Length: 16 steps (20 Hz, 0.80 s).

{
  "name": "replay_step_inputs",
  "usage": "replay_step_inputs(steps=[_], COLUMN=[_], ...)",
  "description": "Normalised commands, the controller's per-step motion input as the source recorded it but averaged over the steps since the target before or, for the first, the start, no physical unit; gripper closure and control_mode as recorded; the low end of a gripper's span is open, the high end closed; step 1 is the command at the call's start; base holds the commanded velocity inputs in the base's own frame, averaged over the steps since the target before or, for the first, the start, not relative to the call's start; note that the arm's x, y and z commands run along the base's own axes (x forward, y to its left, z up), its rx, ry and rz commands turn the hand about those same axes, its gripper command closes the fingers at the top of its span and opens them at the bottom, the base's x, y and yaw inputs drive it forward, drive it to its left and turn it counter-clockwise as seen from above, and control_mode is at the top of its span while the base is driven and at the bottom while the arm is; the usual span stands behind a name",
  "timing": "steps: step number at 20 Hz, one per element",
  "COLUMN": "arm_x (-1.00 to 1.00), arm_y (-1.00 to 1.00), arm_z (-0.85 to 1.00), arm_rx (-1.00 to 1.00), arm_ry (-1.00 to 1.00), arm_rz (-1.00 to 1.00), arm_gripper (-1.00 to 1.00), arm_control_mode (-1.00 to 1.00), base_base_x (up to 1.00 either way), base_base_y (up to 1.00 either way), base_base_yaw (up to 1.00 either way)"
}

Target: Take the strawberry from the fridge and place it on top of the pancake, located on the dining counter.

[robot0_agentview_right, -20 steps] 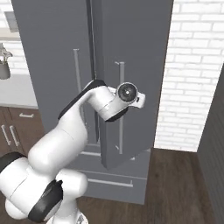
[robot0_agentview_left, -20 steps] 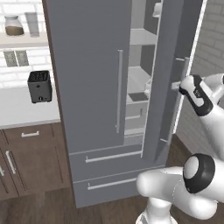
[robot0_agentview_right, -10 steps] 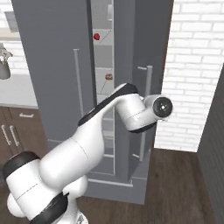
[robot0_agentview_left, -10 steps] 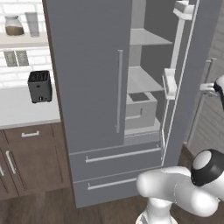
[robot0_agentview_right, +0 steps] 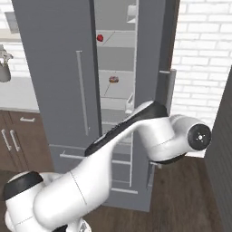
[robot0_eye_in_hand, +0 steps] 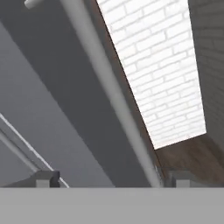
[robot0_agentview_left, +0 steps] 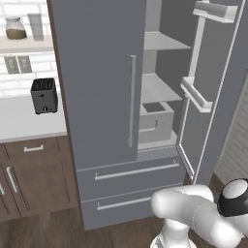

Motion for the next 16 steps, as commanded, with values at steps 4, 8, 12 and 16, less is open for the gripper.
replay_step_inputs(steps=[4, 8, 12, 16], arm_x=[-0.38, 0.25, 0.77, 1.00], arm_y=[1.00, 1.00, 1.00, 0.84], arm_z=[0.21, 0.01, -0.15, -0.05], arm_rx=[-0.60, -0.85, -0.78, -0.65], arm_ry=[0.00, 0.19, 0.58, 0.63], arm_rz=[-0.04, 0.00, 0.00, 0.00], arm_gripper=[-1.00, -1.00, -1.00, -1.00], arm_control_mode=[-1.00, -1.00, -1.00, -1.00], base_base_x=[0.00, 0.00, 0.00, 0.00], base_base_y=[0.00, 0.00, 0.00, 0.00], base_base_yaw=[0.00, 0.00, 0.00, 0.00])
